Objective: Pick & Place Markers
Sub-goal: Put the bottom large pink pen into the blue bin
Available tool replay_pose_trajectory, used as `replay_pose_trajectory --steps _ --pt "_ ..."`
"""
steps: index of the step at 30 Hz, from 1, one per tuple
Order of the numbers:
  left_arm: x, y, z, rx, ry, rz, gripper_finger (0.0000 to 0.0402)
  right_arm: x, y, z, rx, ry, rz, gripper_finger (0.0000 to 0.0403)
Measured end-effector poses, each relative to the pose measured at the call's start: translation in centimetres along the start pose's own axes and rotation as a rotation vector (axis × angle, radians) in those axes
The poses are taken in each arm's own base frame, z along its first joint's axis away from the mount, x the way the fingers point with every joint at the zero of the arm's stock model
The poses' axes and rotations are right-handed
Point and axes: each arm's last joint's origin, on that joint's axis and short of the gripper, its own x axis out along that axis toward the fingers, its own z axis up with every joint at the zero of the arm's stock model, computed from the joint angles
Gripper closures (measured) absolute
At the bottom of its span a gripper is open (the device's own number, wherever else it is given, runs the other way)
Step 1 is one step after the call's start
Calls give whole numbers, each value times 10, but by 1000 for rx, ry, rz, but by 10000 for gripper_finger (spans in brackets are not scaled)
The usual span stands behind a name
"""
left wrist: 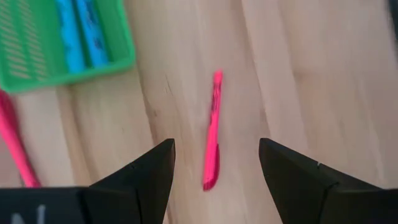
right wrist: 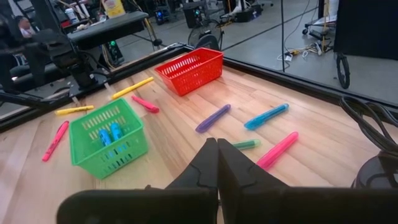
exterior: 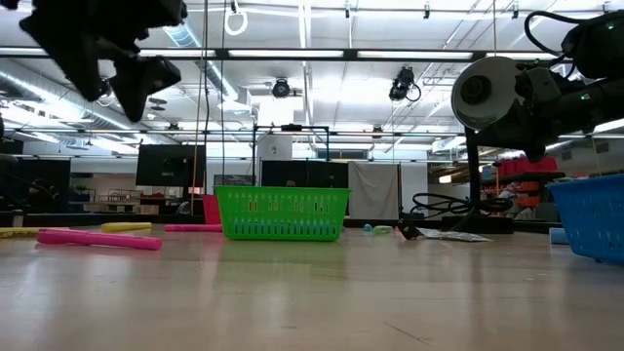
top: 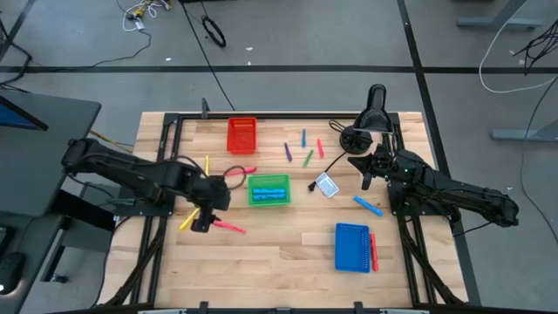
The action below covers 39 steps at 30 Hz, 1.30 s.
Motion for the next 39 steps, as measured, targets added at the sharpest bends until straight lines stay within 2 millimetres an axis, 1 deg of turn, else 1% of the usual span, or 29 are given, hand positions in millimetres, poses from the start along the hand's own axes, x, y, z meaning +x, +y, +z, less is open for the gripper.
replay_pose_trajectory --steps 6,17,19,22,24,29,33,39 --pt "23 -2 0 13 132 60 155 0 0 0 0 0 0 403" --pt "64 -14 3 42 267 73 158 0 0 0 0 0 0 403" --pt "69 -16 6 52 277 96 158 0 0 0 0 0 0 403" --pt "73 -19 15 65 272 115 158 0 0 0 0 0 0 403" --pt "76 -20 22 71 265 113 158 0 0 0 0 -1 0 403" --pt "87 -23 30 66 288 77 158 0 0 0 0 0 0 403" --pt "95 -26 32 81 301 79 158 0 0 0 0 0 0 403" --pt "110 -29 29 90 350 81 158 0 0 0 0 -1 0 403"
